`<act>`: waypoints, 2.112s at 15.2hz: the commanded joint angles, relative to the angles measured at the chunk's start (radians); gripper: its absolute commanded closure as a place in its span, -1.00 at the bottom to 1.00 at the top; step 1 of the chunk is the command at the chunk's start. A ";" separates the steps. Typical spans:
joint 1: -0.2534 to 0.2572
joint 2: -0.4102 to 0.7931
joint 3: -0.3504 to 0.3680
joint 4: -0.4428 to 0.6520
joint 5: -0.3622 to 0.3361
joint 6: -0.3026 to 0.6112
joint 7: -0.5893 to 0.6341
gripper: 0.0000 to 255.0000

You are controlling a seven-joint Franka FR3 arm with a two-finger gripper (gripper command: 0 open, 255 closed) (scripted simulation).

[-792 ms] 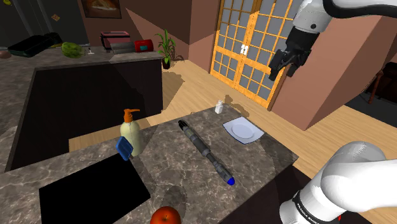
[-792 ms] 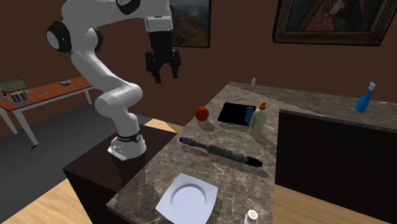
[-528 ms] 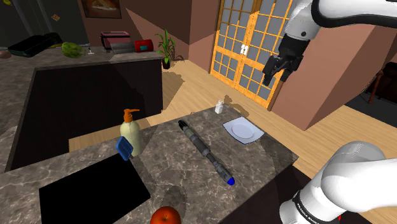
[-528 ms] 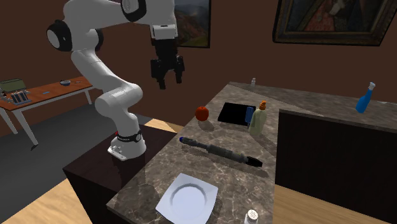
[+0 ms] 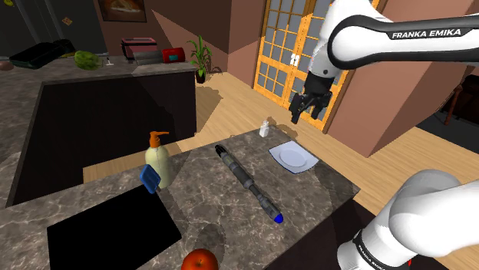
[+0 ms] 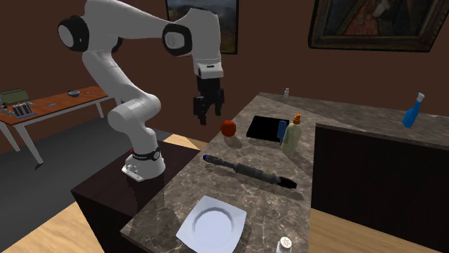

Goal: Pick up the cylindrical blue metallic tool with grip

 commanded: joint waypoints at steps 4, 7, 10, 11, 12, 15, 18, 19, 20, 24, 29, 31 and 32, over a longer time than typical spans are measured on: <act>0.029 0.142 0.012 -0.025 0.044 0.130 0.016 -1.00; 0.046 0.236 0.018 -0.030 0.073 0.207 0.019 -1.00; 0.064 0.336 0.025 -0.025 0.104 0.280 0.018 -1.00; 0.071 0.371 0.027 -0.021 0.115 0.303 0.016 -1.00; 0.076 0.406 0.030 -0.015 0.127 0.326 0.014 -1.00; 0.094 0.515 0.039 0.008 0.163 0.390 0.007 -1.00; 0.110 0.626 0.050 0.041 0.201 0.446 -0.004 -1.00; 0.114 0.664 0.055 0.054 0.214 0.463 -0.009 -1.00; 0.118 0.701 0.060 0.069 0.227 0.479 -0.013 -1.00; 0.131 0.837 0.081 0.129 0.272 0.529 -0.028 -1.00; 0.130 0.895 0.085 0.127 0.284 0.589 -0.044 -1.00; 0.129 0.919 0.087 0.128 0.290 0.612 -0.051 -1.00; 0.129 0.927 0.088 0.128 0.291 0.619 -0.053 -1.00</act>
